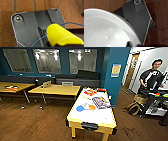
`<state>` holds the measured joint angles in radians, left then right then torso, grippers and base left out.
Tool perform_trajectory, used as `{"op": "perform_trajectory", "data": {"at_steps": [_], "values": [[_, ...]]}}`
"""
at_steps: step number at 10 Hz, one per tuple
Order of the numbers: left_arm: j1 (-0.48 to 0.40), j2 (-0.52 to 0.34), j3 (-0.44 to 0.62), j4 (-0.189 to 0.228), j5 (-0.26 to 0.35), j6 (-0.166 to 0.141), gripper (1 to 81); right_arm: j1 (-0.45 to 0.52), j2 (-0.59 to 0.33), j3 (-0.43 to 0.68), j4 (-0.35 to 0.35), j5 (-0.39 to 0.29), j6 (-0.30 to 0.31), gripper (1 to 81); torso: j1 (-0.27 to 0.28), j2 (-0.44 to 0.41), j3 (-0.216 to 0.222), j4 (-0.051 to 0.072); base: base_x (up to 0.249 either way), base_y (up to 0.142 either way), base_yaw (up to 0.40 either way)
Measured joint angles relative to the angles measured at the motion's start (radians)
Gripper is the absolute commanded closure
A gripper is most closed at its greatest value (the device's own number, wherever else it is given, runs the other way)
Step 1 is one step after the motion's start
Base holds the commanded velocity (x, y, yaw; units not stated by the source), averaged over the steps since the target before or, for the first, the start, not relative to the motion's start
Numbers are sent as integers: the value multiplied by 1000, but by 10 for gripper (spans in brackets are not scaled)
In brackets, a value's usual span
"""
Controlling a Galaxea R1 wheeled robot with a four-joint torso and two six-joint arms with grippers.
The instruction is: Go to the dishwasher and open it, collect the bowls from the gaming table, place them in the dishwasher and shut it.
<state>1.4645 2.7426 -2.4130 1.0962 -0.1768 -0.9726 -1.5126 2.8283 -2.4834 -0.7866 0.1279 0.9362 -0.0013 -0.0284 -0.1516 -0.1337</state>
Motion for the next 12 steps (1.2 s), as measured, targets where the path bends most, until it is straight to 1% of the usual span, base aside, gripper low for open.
{"op": "perform_trajectory", "data": {"at_steps": [2,9,12], "values": [[-11,-3,-1,0,0,0,811,11,4,0,0,5,0,811,1,0,0,0,-116,0,0],[-9,-5,-2,0,1,0,811,8,6,0,-2,2,0,811,1,0,0,0,-116,0,0],[-9,11,-31,0,1,0,811,7,6,0,-2,2,0,811,1,0,0,0,-116,0,0]]}}
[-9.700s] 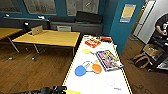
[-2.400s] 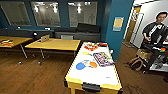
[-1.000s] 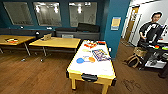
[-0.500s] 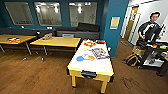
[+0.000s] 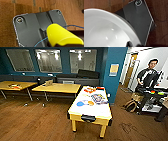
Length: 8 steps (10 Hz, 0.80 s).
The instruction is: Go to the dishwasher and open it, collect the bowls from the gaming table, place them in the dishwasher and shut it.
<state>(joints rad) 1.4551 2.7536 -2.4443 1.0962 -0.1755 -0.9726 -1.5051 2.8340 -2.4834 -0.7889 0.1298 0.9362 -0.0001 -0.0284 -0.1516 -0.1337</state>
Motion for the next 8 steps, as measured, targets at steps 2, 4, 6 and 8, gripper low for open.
{"op": "perform_trajectory", "data": {"at_steps": [2,4,6,8], "values": [[5,4,-6,0,0,0,811,-7,0,-1,0,0,0,811,0,0,0,0,-116,0,0],[-1,4,-6,0,0,0,811,1,1,-4,0,1,0,811,0,0,0,0,-116,0,0],[3,3,-10,0,0,0,811,-3,5,-4,-1,0,0,811,0,0,0,0,-116,0,0],[4,12,-10,0,0,0,811,-2,0,-5,-1,0,0,811,-1,0,0,0,-116,0,0]]}}
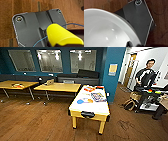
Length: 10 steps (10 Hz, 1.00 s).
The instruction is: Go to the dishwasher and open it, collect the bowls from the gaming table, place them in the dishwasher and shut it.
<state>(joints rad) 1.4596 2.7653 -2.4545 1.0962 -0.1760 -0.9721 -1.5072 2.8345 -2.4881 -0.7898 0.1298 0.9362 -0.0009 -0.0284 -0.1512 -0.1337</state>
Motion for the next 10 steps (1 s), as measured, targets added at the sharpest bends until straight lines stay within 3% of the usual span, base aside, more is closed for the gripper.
{"op": "perform_trajectory", "data": {"at_steps": [4,10], "values": [[-4,1,-14,0,0,0,811,3,3,-2,0,0,0,811,1,0,0,0,-116,0,0],[-4,5,-15,0,0,0,811,9,7,-2,-2,1,0,811,1,0,0,0,0,0,0]]}}
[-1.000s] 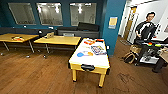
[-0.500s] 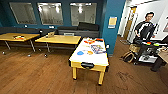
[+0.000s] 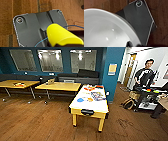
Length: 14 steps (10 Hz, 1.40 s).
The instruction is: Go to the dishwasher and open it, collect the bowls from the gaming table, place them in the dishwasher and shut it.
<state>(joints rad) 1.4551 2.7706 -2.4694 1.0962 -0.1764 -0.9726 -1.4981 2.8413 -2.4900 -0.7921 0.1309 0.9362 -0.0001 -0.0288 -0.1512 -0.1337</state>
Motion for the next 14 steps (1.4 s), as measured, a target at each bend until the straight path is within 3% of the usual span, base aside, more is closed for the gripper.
{"op": "perform_trajectory", "data": {"at_steps": [7,14], "values": [[6,0,0,0,0,0,811,-6,2,0,-2,-1,0,811,0,0,0,0,0,0,0],[24,0,-1,0,3,0,811,-1,3,-6,-2,2,0,811,0,0,0,0,0,0,-316]]}}
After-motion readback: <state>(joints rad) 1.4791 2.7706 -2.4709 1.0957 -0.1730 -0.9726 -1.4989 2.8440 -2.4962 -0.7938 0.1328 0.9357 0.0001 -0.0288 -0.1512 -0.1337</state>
